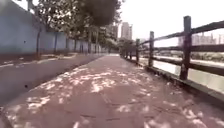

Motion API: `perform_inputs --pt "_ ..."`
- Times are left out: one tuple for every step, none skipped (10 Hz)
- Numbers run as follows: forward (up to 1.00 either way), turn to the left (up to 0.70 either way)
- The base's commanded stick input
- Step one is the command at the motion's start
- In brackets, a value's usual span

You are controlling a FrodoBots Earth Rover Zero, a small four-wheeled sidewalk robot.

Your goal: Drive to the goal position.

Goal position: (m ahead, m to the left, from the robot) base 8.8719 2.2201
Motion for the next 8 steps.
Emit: perform_inputs --pt "0.70 0.00" --pt "0.70 0.00" --pt "0.70 0.00" --pt "0.70 0.00" --pt "0.70 0.00" --pt "0.70 0.00" --pt "0.70 0.00" --pt "0.70 0.00"
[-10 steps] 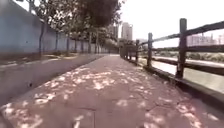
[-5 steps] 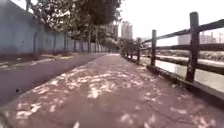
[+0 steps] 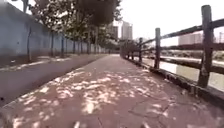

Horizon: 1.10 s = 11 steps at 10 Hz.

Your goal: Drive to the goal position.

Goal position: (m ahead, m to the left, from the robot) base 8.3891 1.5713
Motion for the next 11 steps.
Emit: perform_inputs --pt "0.70 0.00" --pt "0.70 0.00" --pt "0.70 0.00" --pt "0.70 0.00" --pt "0.70 0.00" --pt "0.70 0.00" --pt "0.70 0.00" --pt "0.70 0.00" --pt "0.70 0.00" --pt "0.70 0.00" --pt "0.70 0.00"
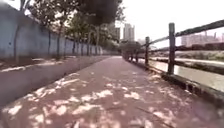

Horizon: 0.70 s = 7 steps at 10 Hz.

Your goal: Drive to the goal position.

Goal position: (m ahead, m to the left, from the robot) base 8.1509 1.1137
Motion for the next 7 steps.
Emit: perform_inputs --pt "0.70 0.00" --pt "0.70 0.00" --pt "0.70 0.00" --pt "0.70 0.00" --pt "0.70 0.00" --pt "0.70 0.00" --pt "0.70 0.00"
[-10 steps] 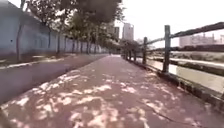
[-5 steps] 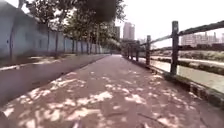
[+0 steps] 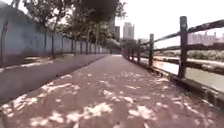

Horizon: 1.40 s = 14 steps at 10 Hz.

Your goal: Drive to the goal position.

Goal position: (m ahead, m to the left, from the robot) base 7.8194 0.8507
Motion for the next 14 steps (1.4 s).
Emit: perform_inputs --pt "0.70 0.00" --pt "0.70 0.00" --pt "0.70 0.00" --pt "0.70 0.00" --pt "0.70 0.00" --pt "0.70 0.00" --pt "0.70 0.00" --pt "0.70 0.00" --pt "0.70 0.00" --pt "0.70 0.00" --pt "0.70 0.00" --pt "0.70 0.00" --pt "0.70 0.00" --pt "0.70 0.00"
